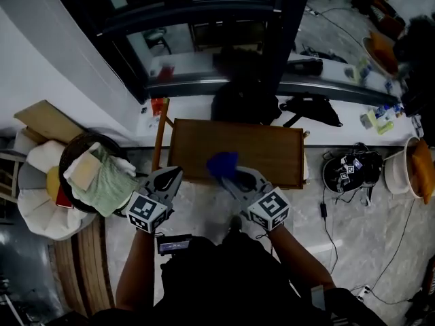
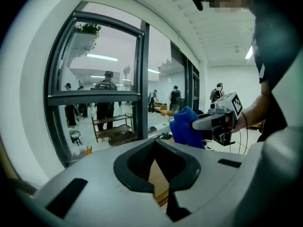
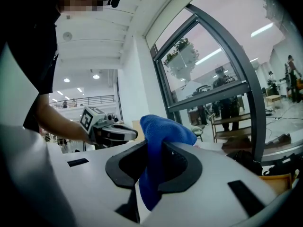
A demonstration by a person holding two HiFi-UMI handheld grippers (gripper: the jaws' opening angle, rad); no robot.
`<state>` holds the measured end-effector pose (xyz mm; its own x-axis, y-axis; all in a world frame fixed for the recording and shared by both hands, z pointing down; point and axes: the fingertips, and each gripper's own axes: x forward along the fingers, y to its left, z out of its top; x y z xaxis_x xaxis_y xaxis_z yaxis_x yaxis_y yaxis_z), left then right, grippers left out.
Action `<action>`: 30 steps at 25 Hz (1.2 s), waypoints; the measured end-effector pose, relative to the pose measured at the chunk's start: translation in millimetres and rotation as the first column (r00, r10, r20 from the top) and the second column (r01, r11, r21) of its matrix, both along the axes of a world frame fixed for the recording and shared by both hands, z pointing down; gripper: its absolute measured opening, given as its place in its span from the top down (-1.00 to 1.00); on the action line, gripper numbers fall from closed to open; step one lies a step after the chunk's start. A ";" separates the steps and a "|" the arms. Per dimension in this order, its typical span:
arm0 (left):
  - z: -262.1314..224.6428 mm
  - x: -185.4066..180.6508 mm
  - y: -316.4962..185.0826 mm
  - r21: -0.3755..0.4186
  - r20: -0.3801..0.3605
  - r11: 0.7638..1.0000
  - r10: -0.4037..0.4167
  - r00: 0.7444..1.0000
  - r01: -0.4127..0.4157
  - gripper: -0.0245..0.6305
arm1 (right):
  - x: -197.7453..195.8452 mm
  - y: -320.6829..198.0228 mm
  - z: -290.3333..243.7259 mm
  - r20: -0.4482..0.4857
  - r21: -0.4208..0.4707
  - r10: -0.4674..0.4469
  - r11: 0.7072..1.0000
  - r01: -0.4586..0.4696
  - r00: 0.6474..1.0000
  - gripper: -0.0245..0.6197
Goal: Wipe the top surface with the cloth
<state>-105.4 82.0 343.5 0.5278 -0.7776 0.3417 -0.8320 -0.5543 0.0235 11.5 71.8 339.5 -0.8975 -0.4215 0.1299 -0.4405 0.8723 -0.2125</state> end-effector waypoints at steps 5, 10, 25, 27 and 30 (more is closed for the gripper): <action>0.3 8.9 -20.8 -0.017 -0.017 1.000 0.009 1.000 -0.009 0.89 | -6.5 -23.7 3.4 0.007 -0.014 -0.013 1.000 0.013 1.000 0.71; 9.1 -0.1 -37.1 -0.047 -0.015 0.998 0.035 0.999 -0.036 0.89 | -18.3 -50.5 16.0 0.004 -0.050 -0.004 0.999 0.004 1.000 0.71; 33.8 -105.4 -120.9 -0.150 -0.047 0.987 0.058 0.997 -0.064 0.89 | -118.3 -131.8 49.8 -0.094 -0.131 0.015 0.991 -0.028 0.995 0.71; 41.6 -123.5 -131.5 -0.181 -0.041 0.982 0.049 0.998 -0.056 0.89 | -137.1 -143.3 58.5 -0.100 -0.165 0.023 0.986 -0.040 0.995 0.71; 55.1 -143.0 -144.2 -0.223 -0.040 0.973 0.046 0.998 -0.053 0.89 | -163.9 -157.3 76.3 -0.107 -0.220 0.033 0.974 -0.056 0.994 0.71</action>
